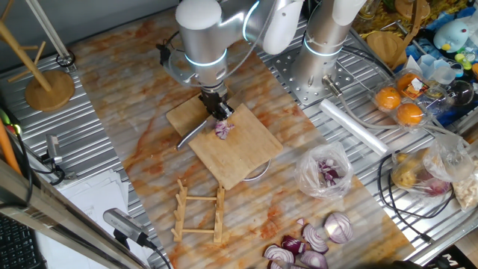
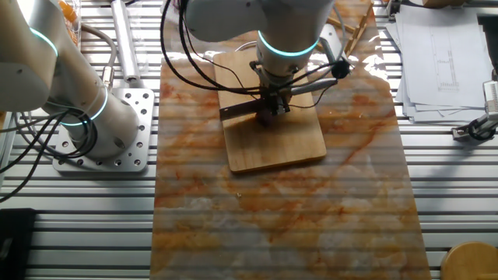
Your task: Chop the onions
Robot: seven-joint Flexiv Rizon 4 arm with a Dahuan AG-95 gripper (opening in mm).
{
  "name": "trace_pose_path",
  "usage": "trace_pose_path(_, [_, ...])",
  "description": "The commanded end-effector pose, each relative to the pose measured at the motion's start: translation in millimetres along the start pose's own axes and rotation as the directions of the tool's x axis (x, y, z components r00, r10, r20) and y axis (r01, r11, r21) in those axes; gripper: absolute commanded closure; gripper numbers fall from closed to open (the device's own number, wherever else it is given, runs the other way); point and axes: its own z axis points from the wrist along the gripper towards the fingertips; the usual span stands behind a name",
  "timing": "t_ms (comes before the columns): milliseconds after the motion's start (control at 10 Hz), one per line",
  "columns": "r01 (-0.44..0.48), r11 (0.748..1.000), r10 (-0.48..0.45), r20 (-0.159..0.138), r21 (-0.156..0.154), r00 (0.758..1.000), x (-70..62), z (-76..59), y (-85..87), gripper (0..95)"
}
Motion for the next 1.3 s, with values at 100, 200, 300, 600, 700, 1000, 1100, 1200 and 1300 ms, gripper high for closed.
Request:
trace_pose_path(100, [0.002, 1.0, -0.002, 0.007, -0.003, 1.0, -2.3, 17.1, -2.3, 95.0])
trace_pose_path(200, [0.007, 1.0, -0.008, -0.022, -0.016, 1.0, -1.4, 15.6, -2.7, 95.0])
trace_pose_path(300, [0.009, 1.0, -0.009, -0.015, -0.016, 1.0, -1.0, 10.7, -2.4, 95.0])
trace_pose_path(600, [-0.03, 0.999, 0.03, -0.02, -0.021, 0.999, 1.6, -21.6, 2.1, 95.0])
trace_pose_path(700, [-0.045, 0.999, 0.045, -0.017, -0.01, 0.999, 2.0, -23.4, 2.5, 95.0])
trace_pose_path(1000, [-0.103, 0.995, 0.103, -0.011, 0.005, 0.995, 2.5, -22.0, 0.1, 95.0])
trace_pose_path(1100, [-0.104, 0.995, 0.104, -0.01, 0.006, 0.994, 3.3, -20.5, -3.0, 95.0])
trace_pose_path(1200, [-0.101, 0.995, 0.101, -0.006, 0.002, 0.995, 4.2, -17.6, -7.1, 95.0])
trace_pose_path(1300, [-0.103, 0.995, 0.103, -0.003, 0.002, 0.995, 4.1, -15.9, -7.6, 95.0])
